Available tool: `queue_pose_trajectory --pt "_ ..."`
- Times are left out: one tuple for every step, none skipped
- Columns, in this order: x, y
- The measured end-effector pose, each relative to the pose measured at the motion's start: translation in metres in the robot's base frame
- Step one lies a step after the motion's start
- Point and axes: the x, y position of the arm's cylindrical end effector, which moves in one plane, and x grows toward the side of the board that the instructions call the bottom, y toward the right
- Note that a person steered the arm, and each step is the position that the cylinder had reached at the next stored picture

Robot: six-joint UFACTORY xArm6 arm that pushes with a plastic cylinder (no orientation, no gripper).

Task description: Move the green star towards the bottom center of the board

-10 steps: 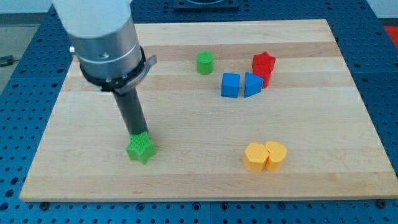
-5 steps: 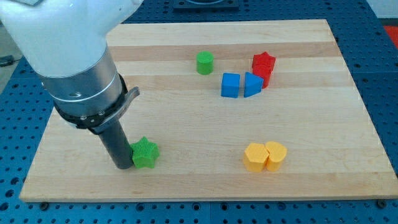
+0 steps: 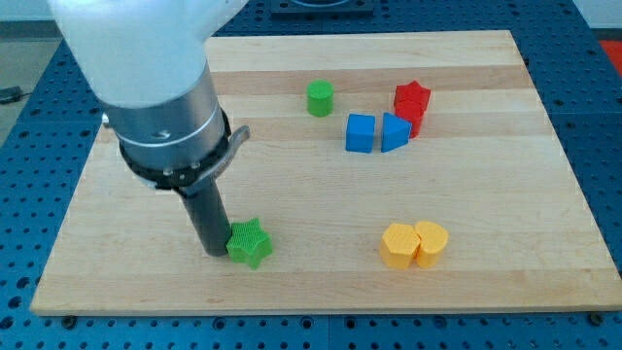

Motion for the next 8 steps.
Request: queue_pose_trajectory --pt "0.008 0.007" --pt "0.007 0.019" --pt "0.002 0.035" --pt "0.002 0.052" --pt "0.002 0.071" --pt "0.002 0.088" --pt "0.008 0.099" --pt "0.027 0.102"
